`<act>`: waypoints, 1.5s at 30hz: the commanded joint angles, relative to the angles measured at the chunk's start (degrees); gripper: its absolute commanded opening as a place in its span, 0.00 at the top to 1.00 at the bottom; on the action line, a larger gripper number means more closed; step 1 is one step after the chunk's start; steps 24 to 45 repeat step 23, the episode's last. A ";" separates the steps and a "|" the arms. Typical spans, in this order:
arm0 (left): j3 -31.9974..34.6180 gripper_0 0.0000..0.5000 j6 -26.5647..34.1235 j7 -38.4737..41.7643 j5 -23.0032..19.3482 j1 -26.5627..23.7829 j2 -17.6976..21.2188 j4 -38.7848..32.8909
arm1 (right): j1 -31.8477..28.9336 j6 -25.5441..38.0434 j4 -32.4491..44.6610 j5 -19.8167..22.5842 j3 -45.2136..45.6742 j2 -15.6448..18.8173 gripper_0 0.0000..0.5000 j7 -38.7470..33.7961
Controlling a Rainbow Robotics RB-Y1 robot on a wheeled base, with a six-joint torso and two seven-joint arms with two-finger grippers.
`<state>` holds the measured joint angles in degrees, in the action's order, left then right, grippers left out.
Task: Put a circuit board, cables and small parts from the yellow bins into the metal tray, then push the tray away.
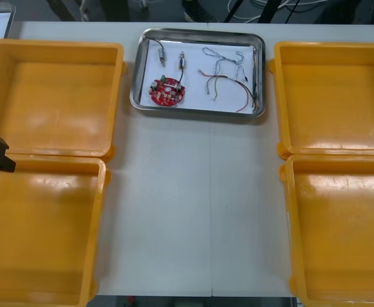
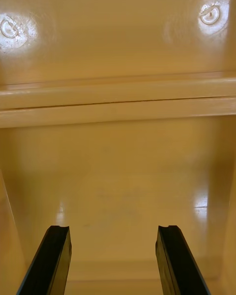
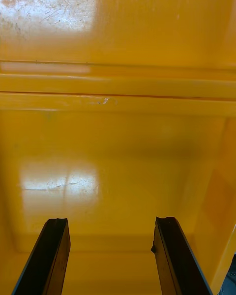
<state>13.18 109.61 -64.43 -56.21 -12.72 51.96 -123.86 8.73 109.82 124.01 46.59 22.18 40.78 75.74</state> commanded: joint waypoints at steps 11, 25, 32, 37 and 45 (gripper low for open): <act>1.76 0.00 0.39 -5.36 0.05 1.03 2.71 -1.56 | -0.73 0.18 1.85 0.51 1.03 1.58 0.00 0.20; 1.76 0.00 0.39 -5.36 0.05 1.03 2.71 -1.56 | -0.73 0.18 1.85 0.51 1.03 1.58 0.00 0.20; 1.76 0.00 0.39 -5.36 0.05 1.03 2.71 -1.56 | -0.73 0.18 1.85 0.51 1.03 1.58 0.00 0.20; 1.76 0.00 0.39 -5.36 0.05 1.03 2.71 -1.56 | -0.73 0.18 1.85 0.51 1.03 1.58 0.00 0.20; 1.76 0.00 0.39 -5.36 0.05 1.03 2.71 -1.56 | -0.73 0.18 1.85 0.51 1.03 1.58 0.00 0.20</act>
